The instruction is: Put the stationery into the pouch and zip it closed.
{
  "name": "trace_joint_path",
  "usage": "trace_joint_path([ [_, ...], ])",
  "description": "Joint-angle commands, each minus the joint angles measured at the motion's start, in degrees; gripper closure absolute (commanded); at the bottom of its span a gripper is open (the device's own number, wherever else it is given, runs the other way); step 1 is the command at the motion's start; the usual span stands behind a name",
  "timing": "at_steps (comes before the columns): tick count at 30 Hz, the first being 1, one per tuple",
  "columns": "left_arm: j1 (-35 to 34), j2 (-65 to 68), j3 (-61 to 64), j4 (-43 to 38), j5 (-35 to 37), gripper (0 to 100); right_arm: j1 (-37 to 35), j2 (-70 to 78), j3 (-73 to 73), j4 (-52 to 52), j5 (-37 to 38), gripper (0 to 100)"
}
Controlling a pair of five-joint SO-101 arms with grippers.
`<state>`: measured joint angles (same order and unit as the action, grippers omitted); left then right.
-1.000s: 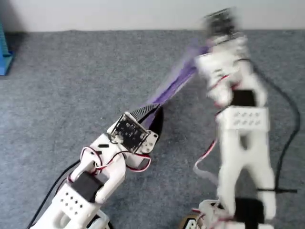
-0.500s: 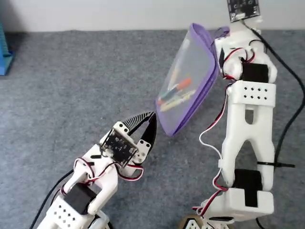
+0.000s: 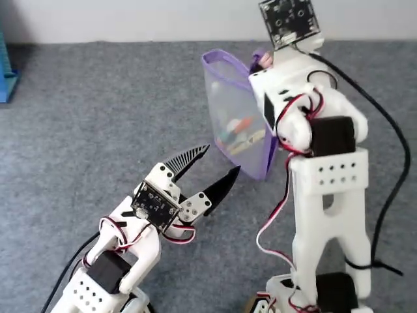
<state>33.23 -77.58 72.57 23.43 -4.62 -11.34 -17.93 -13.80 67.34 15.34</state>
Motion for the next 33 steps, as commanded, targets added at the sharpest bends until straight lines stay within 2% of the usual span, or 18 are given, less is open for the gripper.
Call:
trace_joint_path([
  [1, -0.53, -0.62, -0.57, -1.67, 0.00, 78, -2.24, -5.23, -3.78, 0.84, -0.26, 99.1],
  [9, -11.69, 2.11, 0.13, -1.85, 0.00, 78, -4.00, -8.40, -3.78, 2.42, -0.26, 99.1],
  [12, -13.80, 3.34, -0.31, -1.93, 0.35, 78, -6.64, -9.71, -3.78, 5.58, 1.76, 99.1],
  [17, -11.69, 2.11, -5.85, -1.41, 4.57, 78, -8.92, -10.51, -3.78, 9.89, 2.55, 99.1],
  [20, -10.02, 1.93, -8.84, 2.20, 4.84, 78, -8.92, -10.33, -3.78, 12.35, 2.46, 99.1],
  [28, -11.16, 1.85, -17.98, 8.62, 6.24, 78, -9.01, -10.24, -3.43, 16.04, 2.20, 99.1],
  [33, -6.86, 1.93, -25.54, 19.08, 10.64, 78, -9.01, -10.24, -2.20, 15.60, 2.11, 99.1],
])
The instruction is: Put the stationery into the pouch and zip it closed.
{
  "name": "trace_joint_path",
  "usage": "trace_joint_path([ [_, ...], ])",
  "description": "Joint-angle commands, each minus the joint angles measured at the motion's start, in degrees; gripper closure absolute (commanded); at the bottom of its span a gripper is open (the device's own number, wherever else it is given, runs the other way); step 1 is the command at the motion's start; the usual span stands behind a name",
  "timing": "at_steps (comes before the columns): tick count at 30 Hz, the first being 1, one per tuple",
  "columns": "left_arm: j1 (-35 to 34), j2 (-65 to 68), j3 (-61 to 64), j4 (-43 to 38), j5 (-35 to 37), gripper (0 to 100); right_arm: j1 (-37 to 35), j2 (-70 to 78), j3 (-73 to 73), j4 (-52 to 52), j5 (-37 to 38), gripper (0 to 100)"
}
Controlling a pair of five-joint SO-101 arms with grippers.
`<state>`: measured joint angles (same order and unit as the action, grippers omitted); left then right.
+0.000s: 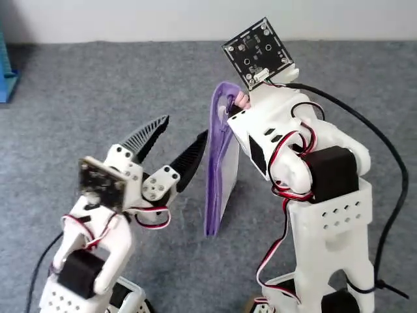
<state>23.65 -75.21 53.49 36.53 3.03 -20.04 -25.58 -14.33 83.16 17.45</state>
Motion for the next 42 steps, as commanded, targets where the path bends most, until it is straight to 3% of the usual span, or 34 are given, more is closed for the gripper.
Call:
trace_joint_path([
  [1, 4.04, -0.44, -7.87, 8.79, 4.04, 78, -0.31, -2.59, -1.67, -0.31, 0.00, 99.1],
  [5, 6.07, -0.44, -8.84, 14.86, 5.36, 78, -0.31, -2.59, -1.67, -0.31, 0.00, 99.1],
  [12, 6.68, 0.09, -3.82, 14.86, 5.36, 78, -0.40, -2.59, -1.67, -0.31, -0.09, 99.1],
  [19, 9.23, 0.09, 5.85, 9.67, 5.27, 78, -0.40, -2.68, -1.67, -0.31, -0.09, 99.1],
  [26, 5.98, 0.00, 9.19, 0.18, 5.27, 78, -0.40, -2.77, -1.67, 0.22, -0.09, 99.1],
  [35, 8.09, -0.09, 10.33, -2.55, 0.53, 98, -0.40, -2.59, -1.67, -0.31, -0.09, 99.1],
  [42, 8.09, -0.44, 13.85, -5.01, -3.43, 99, -0.04, -2.59, -1.67, -0.40, 0.00, 99.1],
])
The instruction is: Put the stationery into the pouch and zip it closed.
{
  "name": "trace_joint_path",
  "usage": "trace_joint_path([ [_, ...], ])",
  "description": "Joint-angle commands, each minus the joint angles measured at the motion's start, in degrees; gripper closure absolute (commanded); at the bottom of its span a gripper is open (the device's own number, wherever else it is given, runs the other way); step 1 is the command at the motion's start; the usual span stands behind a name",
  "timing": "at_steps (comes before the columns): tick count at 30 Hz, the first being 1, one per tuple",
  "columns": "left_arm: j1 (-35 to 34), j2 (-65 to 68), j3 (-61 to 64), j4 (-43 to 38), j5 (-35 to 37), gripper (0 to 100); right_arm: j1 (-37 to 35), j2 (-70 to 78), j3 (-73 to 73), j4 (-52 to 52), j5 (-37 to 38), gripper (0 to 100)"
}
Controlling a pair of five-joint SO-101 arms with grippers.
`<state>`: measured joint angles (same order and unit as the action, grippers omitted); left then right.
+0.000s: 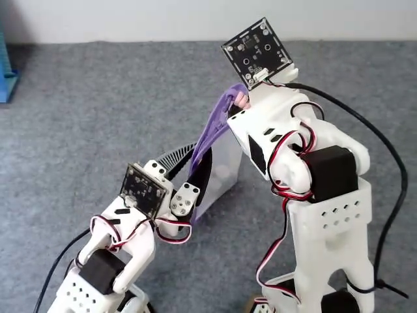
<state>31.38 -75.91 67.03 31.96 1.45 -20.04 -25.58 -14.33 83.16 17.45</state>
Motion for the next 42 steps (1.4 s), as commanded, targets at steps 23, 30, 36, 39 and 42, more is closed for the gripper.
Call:
trace_joint_path([
  [23, -2.02, 0.18, -1.89, 5.80, -6.07, 99, 23.52, 21.05, -2.02, -22.20, 1.32, 99.1],
  [30, -1.93, 0.18, -1.89, 5.54, -6.07, 99, 22.37, 20.62, -2.02, -22.46, 2.46, 99.1],
  [36, -3.78, 0.18, -2.07, 5.54, -6.07, 93, 20.97, 18.86, -1.76, -19.74, 2.20, 99.1],
  [39, -8.18, 0.18, -2.33, 5.45, -5.80, 79, 20.26, 18.77, -1.85, -16.04, 1.76, 99.1],
  [42, -15.21, 0.18, -3.74, 5.63, -4.84, 70, 18.95, 18.95, -1.85, -13.93, -2.29, 99.1],
])
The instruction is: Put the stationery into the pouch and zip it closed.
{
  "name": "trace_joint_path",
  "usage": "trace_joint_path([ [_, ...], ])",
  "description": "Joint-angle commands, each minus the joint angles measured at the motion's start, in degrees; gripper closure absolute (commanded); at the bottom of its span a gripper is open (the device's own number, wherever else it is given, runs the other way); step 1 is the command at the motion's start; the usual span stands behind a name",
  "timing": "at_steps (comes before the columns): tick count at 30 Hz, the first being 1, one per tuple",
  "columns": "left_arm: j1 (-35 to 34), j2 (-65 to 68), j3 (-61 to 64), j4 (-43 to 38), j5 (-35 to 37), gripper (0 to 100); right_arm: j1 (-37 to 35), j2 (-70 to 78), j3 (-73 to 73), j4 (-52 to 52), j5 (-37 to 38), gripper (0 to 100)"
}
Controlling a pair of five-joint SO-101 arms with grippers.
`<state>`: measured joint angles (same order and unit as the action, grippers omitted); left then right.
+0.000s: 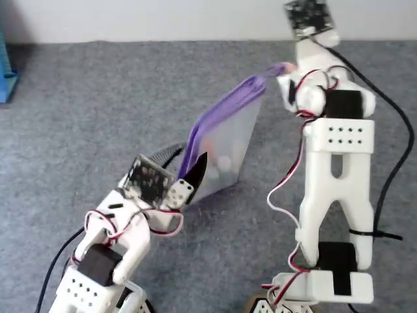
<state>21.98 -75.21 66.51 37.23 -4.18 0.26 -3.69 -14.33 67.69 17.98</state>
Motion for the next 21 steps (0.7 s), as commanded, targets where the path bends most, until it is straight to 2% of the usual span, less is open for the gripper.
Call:
trace_joint_path([
  [1, -8.18, -0.53, -3.56, 0.35, 1.05, 69, -1.63, -2.68, -1.85, 2.59, -4.22, 99.1],
  [9, -26.11, -0.53, -3.82, 0.62, 1.49, 70, -5.67, -2.07, -1.67, 10.51, -12.40, 99.1],
  [12, -31.21, -0.53, -3.82, 0.70, 5.10, 70, -5.76, -2.15, -1.67, 15.08, -13.71, 99.1],
  [17, -36.92, -0.53, -5.14, 6.42, 8.70, 70, -5.76, -2.77, -1.93, 25.89, -13.80, 99.1],
  [21, -38.51, -0.53, -9.01, 13.63, 12.13, 70, -5.76, -4.79, -1.76, 32.31, -13.89, 99.1],
])
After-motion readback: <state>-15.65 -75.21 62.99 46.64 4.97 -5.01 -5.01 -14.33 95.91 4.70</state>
